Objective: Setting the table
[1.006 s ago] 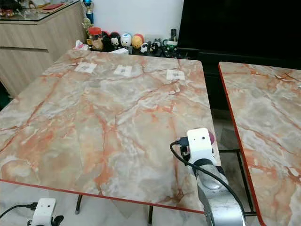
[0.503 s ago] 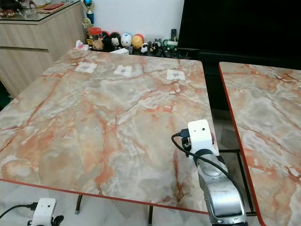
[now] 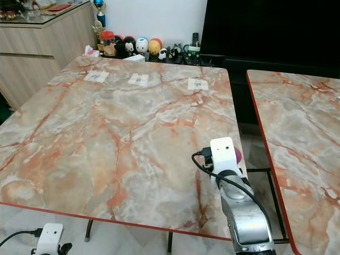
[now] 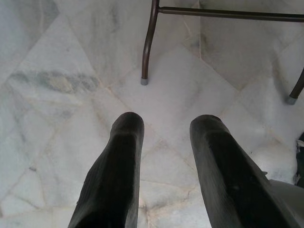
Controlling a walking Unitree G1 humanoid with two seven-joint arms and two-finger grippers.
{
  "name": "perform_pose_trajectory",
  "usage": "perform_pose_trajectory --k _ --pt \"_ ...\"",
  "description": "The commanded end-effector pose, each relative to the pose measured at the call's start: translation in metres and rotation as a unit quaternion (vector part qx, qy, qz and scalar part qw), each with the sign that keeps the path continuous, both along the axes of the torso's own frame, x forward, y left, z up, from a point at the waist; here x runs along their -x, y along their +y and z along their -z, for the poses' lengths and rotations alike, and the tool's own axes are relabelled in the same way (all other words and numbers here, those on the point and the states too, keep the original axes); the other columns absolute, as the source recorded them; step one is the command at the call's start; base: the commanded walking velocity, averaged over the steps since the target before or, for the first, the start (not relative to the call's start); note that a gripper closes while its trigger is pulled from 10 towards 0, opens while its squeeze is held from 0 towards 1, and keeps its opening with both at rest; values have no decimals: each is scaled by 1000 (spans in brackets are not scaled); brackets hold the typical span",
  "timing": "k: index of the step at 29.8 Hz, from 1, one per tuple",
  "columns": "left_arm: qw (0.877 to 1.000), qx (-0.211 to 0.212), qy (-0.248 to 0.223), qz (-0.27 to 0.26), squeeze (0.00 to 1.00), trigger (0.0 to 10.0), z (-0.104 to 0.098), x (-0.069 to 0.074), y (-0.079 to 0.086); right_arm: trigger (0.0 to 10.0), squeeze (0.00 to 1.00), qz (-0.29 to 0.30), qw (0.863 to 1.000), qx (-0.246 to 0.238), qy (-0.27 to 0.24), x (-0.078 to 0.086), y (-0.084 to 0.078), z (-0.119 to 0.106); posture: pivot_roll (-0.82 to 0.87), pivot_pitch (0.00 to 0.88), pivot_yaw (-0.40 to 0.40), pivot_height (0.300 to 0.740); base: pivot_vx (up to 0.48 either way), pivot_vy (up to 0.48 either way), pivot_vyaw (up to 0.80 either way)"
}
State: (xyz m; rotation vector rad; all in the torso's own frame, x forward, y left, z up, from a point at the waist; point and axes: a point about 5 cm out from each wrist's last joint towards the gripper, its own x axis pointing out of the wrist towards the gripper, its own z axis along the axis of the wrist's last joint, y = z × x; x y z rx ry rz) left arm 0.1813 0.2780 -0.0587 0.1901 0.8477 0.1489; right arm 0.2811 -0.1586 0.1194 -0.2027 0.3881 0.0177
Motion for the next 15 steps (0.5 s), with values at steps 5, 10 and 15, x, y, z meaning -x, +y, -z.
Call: perform_pose_trajectory --k 5,10,15 --pt "1000 -1 12 2 0 10000 3 3 -1 2157 0 12 1000 -7 -6 -3 -5 -1 72 0 -46 740 0 0 0" --pt "1000 -1 12 2 0 10000 3 3 -1 9647 0 12 1000 -6 -3 -4 -4 0 72 0 -46 740 0 0 0" --pt "1000 -1 12 0 0 10000 3 3 -1 10000 0 11 1000 -7 -2 -4 -4 1 78 0 -47 740 0 0 0"
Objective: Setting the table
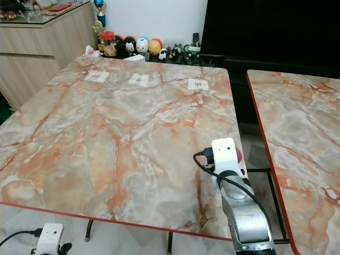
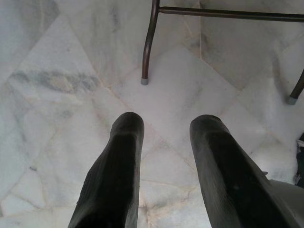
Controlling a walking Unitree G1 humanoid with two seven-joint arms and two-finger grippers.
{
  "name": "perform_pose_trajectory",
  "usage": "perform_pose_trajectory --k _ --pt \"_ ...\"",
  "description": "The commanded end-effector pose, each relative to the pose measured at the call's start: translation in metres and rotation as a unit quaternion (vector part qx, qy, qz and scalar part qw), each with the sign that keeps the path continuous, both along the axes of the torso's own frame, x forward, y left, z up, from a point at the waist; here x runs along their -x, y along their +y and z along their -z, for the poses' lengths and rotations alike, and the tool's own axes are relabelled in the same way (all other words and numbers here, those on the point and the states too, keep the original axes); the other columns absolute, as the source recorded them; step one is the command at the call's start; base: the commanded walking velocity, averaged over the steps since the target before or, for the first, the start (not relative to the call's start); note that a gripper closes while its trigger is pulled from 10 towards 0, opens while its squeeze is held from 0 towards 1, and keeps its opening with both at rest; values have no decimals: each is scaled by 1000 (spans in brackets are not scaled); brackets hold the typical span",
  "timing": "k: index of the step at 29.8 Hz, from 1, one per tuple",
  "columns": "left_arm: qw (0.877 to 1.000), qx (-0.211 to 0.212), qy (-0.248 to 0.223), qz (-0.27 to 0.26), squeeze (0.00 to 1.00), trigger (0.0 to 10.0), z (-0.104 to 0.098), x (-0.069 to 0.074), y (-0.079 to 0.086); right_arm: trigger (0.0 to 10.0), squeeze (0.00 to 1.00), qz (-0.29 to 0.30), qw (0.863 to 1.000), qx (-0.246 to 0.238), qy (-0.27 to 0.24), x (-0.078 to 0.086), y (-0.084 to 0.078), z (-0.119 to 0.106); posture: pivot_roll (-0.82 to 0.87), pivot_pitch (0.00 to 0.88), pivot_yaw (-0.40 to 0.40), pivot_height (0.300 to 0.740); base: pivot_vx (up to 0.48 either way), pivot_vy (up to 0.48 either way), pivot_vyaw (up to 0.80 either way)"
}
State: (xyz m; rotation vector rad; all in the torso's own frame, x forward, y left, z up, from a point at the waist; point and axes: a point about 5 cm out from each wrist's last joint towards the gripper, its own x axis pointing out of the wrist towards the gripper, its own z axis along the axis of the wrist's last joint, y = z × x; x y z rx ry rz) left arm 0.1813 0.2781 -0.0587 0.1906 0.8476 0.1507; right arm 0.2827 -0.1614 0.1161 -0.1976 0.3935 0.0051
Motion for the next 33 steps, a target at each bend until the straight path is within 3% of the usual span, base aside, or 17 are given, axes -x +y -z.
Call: perform_pose_trajectory --k 1,2,3,4,5,6,33 --pt "1000 0 12 1 0 10000 3 3 -1 10000 0 4 1000 -6 -4 -3 -1 -2 78 0 -47 740 0 0 0" --pt "1000 0 12 1 0 10000 3 3 -1 10000 0 5 1000 -7 -4 -3 -1 -2 78 0 -47 740 0 0 0" --pt "1000 0 12 2 0 10000 3 3 -1 9176 0 4 1000 -7 -4 -3 -1 -2 78 0 -47 740 0 0 0" --pt "1000 0 12 2 0 10000 3 3 -1 4275 0 4 1000 -8 -4 -3 -1 -2 78 0 -47 740 0 0 0" --pt "1000 0 12 2 0 10000 3 3 -1 1255 0 4 1000 -9 -5 -3 -1 -2 78 0 -47 740 0 0 0" --pt "1000 0 12 1 0 10000 3 3 -1 0 0 4 1000 -11 -7 -2 -1 -2 78 0 -47 740 0 0 0" --pt "1000 2 12 -2 0 10000 3 4 -2 0 0 2 1000 -20 -18 -4 3 -3 78 0 -51 740 0 0 0"
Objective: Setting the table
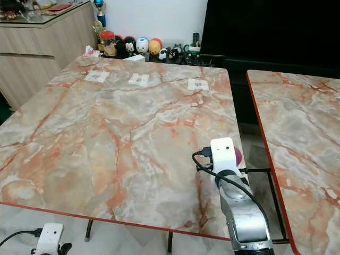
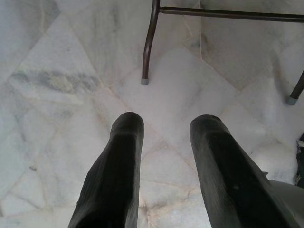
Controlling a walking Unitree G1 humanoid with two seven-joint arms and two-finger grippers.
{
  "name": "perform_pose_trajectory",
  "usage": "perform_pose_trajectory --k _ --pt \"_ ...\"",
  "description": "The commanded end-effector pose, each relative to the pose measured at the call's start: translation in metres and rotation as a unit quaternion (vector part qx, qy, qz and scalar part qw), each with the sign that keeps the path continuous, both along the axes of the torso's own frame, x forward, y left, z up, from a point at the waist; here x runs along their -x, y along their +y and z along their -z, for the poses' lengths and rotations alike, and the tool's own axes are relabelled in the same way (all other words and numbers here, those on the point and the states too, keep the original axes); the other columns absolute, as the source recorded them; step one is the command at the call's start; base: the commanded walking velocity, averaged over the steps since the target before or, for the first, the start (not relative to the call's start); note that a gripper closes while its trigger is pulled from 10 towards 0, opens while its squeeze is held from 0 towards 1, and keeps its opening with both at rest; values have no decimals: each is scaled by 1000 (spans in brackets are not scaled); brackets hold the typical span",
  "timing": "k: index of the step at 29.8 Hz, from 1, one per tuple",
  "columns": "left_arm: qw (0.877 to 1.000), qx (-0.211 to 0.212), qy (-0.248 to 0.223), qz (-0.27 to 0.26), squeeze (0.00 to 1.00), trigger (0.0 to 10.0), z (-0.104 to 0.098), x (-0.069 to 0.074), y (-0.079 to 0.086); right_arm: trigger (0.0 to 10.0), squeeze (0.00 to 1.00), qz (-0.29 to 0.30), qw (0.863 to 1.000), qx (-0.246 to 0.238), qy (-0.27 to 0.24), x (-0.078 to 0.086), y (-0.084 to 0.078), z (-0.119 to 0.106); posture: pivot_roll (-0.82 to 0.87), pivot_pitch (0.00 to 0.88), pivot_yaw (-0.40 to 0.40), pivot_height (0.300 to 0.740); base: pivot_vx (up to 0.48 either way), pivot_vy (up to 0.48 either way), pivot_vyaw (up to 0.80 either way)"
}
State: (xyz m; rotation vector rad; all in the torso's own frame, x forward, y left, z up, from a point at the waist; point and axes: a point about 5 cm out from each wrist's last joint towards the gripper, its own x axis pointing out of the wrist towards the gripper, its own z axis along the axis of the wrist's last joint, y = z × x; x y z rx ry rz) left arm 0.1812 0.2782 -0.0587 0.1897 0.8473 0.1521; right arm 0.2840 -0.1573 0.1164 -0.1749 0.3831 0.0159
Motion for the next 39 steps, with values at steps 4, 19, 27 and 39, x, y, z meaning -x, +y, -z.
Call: perform_pose_trajectory --k 4,19,27,39 --pt "1000 1 12 -1 0 10000 3 4 -2 0 0 4 998 -24 -61 -6 2 -12 72 0 -52 740 0 0 0" --pt "1000 -8 13 11 0 10000 3 4 -3 10000 0 111 943 -50 -309 13 -12 -44 64 0 -51 740 0 0 0" --pt "1000 -11 15 16 0 10000 3 4 -2 10000 0 112 935 -51 -334 11 -12 -45 67 0 -51 740 0 -439 0" --pt "1000 -11 13 14 0 10000 3 4 -1 10000 0 135 928 -55 -343 9 -17 -46 63 0 -47 740 0 -472 0"
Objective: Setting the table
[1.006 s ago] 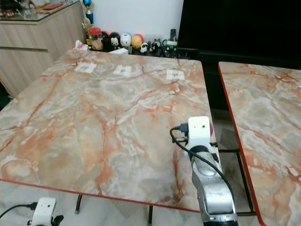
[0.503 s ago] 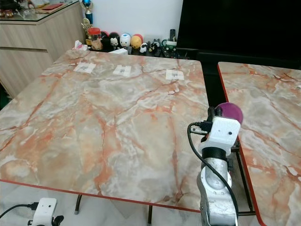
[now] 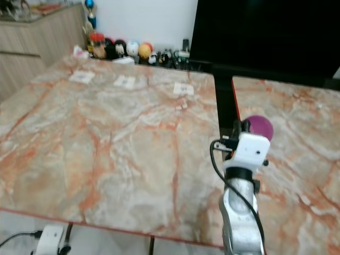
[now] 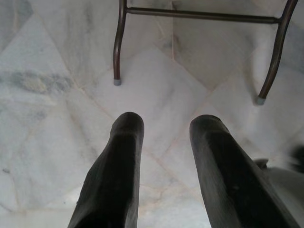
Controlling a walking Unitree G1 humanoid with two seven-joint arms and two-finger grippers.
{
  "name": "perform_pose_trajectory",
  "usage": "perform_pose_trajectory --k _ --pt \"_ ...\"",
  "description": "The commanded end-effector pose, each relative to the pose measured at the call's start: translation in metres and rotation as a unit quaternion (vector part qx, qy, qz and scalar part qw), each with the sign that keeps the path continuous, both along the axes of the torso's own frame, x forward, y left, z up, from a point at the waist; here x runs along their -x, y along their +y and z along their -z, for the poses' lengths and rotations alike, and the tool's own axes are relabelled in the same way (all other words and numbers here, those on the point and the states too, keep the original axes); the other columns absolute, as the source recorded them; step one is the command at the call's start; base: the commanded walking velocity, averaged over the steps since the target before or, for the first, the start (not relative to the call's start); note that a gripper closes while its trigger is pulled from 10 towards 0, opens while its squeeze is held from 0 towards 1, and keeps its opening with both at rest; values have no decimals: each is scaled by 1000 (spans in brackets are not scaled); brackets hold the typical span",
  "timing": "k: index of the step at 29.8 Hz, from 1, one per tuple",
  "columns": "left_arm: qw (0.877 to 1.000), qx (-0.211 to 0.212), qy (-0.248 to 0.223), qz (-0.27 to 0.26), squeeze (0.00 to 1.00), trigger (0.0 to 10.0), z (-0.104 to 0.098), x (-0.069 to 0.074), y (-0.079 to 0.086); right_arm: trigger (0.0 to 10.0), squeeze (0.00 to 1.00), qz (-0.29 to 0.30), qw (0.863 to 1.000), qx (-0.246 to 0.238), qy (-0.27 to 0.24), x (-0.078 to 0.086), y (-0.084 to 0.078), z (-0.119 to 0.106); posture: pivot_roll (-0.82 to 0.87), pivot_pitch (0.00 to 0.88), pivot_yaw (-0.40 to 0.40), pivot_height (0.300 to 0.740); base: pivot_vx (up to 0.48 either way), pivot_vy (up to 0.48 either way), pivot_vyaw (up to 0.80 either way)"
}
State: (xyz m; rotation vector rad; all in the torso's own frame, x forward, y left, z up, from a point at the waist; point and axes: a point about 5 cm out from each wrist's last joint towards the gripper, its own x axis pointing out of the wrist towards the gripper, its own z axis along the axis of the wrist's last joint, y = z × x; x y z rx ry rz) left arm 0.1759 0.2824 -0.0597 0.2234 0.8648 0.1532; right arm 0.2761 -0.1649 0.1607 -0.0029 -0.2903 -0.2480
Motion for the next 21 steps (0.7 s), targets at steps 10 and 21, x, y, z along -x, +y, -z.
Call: perform_pose_trajectory --k 10,21 --pt "1000 3 1 7 0 10000 1 -3 -5 10000 0 30 999 -12 -5 1 -10 0 66 0 -46 740 0 -472 -613" --pt "1000 3 1 5 0 10000 1 -3 -6 10000 0 11 1000 -9 -8 -4 -8 -5 66 0 -47 740 0 -472 0"
